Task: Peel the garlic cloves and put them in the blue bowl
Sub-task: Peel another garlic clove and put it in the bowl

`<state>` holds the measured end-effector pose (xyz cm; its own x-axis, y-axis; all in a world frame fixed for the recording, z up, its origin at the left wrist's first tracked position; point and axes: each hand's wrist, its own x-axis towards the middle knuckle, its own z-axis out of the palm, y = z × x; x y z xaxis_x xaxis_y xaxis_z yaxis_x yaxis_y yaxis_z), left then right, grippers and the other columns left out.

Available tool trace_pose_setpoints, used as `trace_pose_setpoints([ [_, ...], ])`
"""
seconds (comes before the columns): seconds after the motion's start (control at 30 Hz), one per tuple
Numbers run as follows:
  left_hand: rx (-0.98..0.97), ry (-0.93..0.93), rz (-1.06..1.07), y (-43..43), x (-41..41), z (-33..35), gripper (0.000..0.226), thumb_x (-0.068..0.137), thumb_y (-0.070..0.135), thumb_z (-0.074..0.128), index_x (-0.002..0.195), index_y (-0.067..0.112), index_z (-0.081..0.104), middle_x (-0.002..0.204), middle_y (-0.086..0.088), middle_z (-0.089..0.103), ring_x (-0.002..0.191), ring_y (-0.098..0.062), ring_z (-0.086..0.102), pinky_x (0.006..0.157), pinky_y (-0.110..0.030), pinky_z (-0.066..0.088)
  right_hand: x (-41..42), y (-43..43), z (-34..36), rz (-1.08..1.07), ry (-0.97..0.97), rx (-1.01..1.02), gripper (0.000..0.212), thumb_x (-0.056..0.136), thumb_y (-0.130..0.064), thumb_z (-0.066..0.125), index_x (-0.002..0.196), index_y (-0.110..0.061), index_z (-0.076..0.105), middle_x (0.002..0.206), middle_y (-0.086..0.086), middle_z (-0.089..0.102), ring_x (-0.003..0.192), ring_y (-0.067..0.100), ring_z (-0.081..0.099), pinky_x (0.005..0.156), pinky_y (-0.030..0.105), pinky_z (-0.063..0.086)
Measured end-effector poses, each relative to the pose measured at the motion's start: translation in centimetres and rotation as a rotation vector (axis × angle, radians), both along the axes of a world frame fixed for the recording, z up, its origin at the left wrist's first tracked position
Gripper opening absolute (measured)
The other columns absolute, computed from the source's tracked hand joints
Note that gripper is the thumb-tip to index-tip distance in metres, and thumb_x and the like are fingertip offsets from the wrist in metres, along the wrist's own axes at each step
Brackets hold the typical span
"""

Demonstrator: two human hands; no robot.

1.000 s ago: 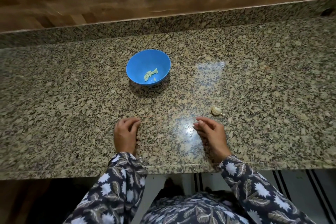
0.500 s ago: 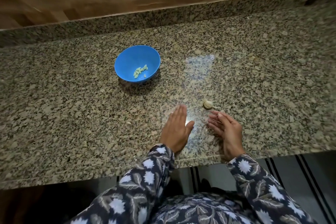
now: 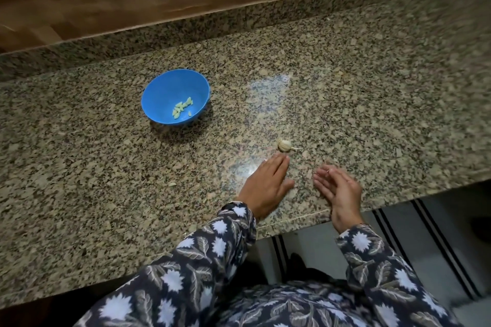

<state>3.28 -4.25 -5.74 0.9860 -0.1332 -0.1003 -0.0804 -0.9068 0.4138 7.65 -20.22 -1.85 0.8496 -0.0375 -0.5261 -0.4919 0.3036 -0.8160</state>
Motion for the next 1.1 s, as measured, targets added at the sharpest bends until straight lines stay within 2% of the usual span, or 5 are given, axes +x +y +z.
trace_pose_setpoints([
  [0.27, 0.018, -0.191, -0.307, 3.4, -1.7, 0.7, 0.037, 0.094, 0.028, 0.045, 0.122, 0.010, 0.060, 0.125, -0.011, 0.060, 0.109, -0.025, 0.060, 0.086, -0.035, 0.054, -1.1, 1.9, 0.3, 0.135, 0.033, 0.022, 0.015, 0.093, -0.010, 0.048, 0.095, -0.008, 0.063, 0.089, 0.011, 0.068, 0.077, 0.019, 0.068, 0.066, 0.020, 0.057],
  [0.6, 0.154, -0.195, -0.139, 12.8, -12.1, 1.1, 0.051, 0.080, 0.007, 0.063, 0.127, 0.013, 0.048, 0.119, -0.016, 0.063, 0.106, -0.030, 0.063, 0.083, -0.042, 0.055, -3.0, 8.1, 0.3, 0.345, 0.082, 0.054, 0.016, 0.094, -0.011, 0.049, 0.094, -0.002, 0.063, 0.087, 0.014, 0.068, 0.076, 0.023, 0.066, 0.071, 0.027, 0.055],
  [0.97, 0.282, -0.117, 0.508, 10.2, -16.0, 3.1, 0.023, 0.069, 0.007, 0.080, 0.087, 0.013, 0.068, 0.087, 0.000, 0.065, 0.074, -0.011, 0.060, 0.064, -0.013, 0.045, -6.3, 13.2, 0.3, 0.642, 0.125, 0.030, 0.016, 0.093, -0.008, 0.050, 0.092, 0.001, 0.063, 0.083, 0.016, 0.067, 0.069, 0.022, 0.064, 0.070, 0.027, 0.054],
  [1.03, 0.097, 0.031, 0.813, 8.5, -15.9, 4.3, 0.014, 0.087, 0.010, 0.062, 0.100, 0.012, 0.067, 0.096, 0.005, 0.060, 0.085, -0.011, 0.056, 0.070, -0.011, 0.040, -7.0, 14.0, 0.3, 0.723, 0.134, 0.032, 0.016, 0.093, -0.008, 0.050, 0.094, 0.002, 0.063, 0.085, 0.016, 0.067, 0.070, 0.021, 0.066, 0.072, 0.028, 0.055],
  [1.1, -0.611, 0.129, 1.258, 8.6, -16.0, 4.9, 0.015, 0.086, 0.005, 0.062, 0.099, 0.005, 0.069, 0.089, 0.004, 0.062, 0.081, -0.013, 0.058, 0.068, -0.014, 0.048, -7.8, 14.8, 0.3, 0.795, 0.144, 0.037, 0.016, 0.093, -0.007, 0.049, 0.094, 0.002, 0.062, 0.087, 0.017, 0.067, 0.075, 0.022, 0.066, 0.072, 0.027, 0.056],
])
